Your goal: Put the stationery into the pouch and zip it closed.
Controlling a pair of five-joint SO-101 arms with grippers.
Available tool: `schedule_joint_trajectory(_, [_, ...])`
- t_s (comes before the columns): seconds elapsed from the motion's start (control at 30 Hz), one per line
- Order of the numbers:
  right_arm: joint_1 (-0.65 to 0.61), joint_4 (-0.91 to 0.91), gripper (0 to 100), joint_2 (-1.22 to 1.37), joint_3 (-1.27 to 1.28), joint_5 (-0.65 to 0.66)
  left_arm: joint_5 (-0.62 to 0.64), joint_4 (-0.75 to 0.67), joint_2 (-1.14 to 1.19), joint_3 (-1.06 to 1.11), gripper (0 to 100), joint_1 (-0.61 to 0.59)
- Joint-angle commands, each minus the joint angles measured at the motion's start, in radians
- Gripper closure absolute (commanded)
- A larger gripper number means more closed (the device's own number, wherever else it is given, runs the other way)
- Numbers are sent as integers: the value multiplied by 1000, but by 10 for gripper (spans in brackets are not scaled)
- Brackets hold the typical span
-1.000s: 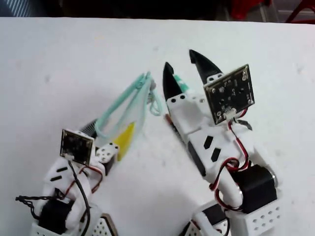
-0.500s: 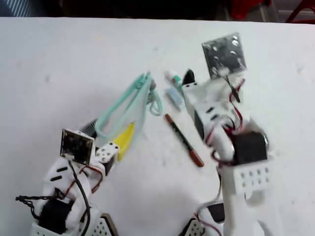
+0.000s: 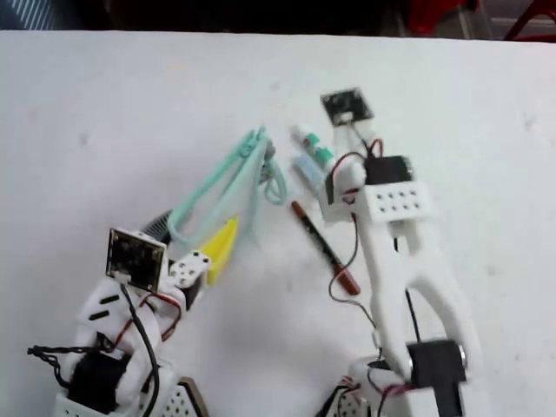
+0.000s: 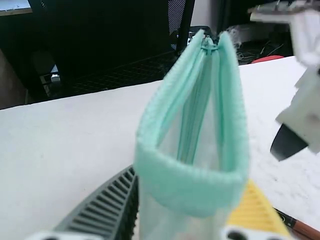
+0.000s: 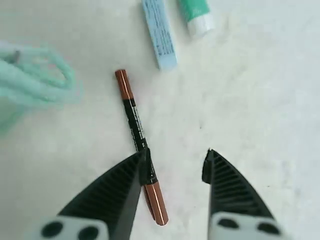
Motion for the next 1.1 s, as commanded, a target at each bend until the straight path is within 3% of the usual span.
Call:
schedule_joint_trajectory(0.0, [-50,-99,878,81,49,92,15,-9,-1,-5,760,-7])
schedule_joint_trajectory(0.17, [-71,-168,939,179,71,121,18,-17,-1,-6,781,-68])
schedule_joint_trajectory(1.07, [-73,-234,943,354,43,123,18,-29,-1,-6,781,-82])
